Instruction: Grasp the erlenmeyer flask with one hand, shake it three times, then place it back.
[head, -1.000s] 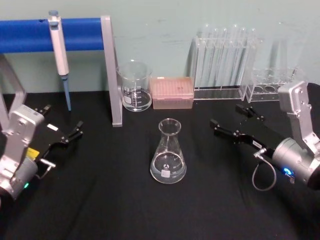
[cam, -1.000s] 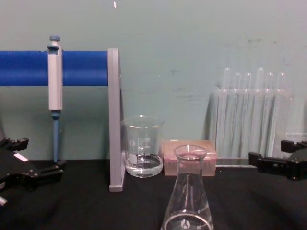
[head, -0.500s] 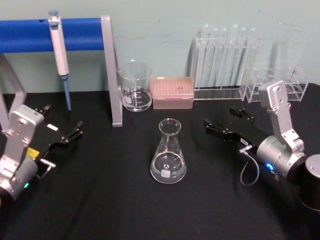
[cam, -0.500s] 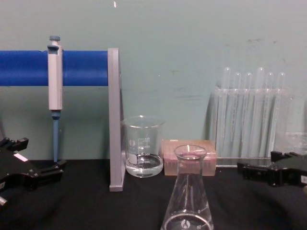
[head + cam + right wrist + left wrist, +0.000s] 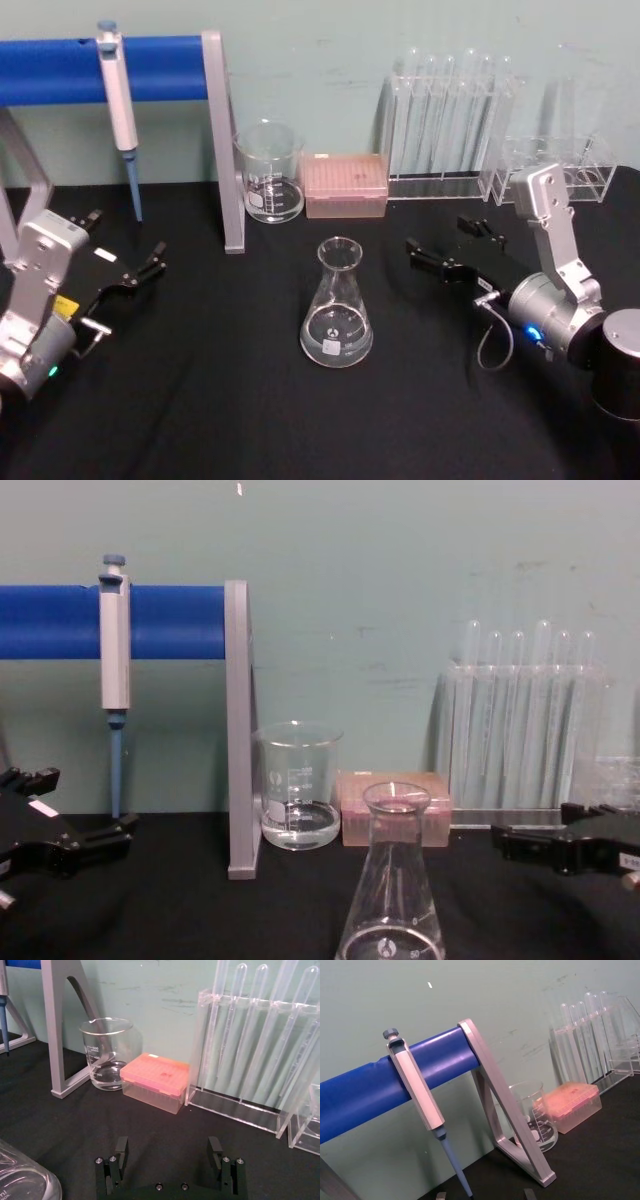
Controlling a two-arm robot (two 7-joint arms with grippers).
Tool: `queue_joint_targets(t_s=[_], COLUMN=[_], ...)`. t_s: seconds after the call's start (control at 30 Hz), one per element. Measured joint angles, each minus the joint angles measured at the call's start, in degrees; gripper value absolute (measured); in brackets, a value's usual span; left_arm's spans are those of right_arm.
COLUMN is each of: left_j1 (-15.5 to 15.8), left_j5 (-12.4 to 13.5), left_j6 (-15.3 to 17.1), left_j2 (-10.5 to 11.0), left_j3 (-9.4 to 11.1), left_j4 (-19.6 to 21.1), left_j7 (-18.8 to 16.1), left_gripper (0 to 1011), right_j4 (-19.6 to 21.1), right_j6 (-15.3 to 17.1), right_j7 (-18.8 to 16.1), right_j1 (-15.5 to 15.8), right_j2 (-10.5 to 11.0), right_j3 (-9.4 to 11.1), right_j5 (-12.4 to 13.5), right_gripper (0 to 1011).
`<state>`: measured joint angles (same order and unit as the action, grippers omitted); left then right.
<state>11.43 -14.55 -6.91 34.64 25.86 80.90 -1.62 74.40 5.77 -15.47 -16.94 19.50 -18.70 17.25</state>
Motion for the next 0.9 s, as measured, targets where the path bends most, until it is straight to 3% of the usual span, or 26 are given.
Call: queue_joint_targets(t_s=[0.13, 0.9], left_j1=[0.0, 0.0], left_j5=[0.0, 0.0], left_j6=[0.0, 0.0], left_j2=[0.0, 0.0], left_j3=[0.0, 0.0], left_j4=[0.0, 0.0], left_j7=[0.0, 0.0], left_gripper=[1001, 1001], right_j4=[0.43, 0.39], right_j6=[-0.11, -0.11], right_j7=[-0.3, -0.29], right_j1=[0.4, 0.34], right_j2=[-0.26, -0.12], right_j3=[0.77, 0.48], right_j5=[-0.04, -0.01], right_gripper=[1000, 1000])
